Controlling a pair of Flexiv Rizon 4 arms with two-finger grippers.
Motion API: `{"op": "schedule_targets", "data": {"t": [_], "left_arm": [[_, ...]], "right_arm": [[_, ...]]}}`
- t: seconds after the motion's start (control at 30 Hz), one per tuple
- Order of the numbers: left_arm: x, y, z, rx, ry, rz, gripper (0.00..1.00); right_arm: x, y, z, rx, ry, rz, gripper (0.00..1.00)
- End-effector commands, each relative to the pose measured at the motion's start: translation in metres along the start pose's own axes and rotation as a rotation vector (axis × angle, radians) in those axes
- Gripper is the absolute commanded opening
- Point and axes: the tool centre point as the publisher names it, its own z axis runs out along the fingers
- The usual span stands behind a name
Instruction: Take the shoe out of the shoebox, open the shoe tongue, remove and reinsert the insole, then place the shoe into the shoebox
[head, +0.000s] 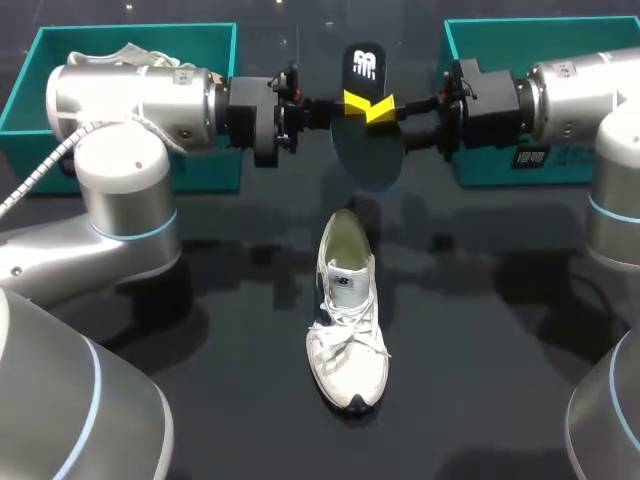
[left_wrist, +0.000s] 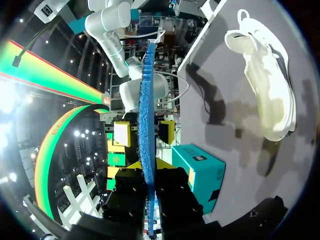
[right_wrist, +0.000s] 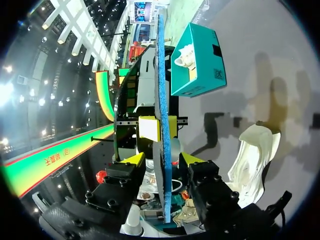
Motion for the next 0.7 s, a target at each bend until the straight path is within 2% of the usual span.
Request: {"op": "schedule_targets", "data": {"t": [0.03, 0.27, 0.63, 0.7], "left_arm": [[0.0011, -0.0002, 0.0038, -0.005, -0.007, 0.01, 0.0], [0.0018, -0.0007, 0.0046, -0.011, -0.01, 0.018, 0.0], [0.0034, -0.0026, 0.0046, -0.027, -0.013, 0.023, 0.0], [0.0048, -0.0031, 0.0049, -0.029, -0.011, 0.022, 0.0]], "right_arm": [[-0.0021, 0.0018, 0.0039, 0.008, 0.002, 0.007, 0.36], [-0.0066, -0.0015, 0.0063, 0.015, 0.013, 0.023, 0.27], [-0.0065, -0.0031, 0.0042, 0.003, 0.017, 0.027, 0.0], [-0.0065, -0.0027, 0.0042, 0.0, 0.02, 0.024, 0.0]]}}
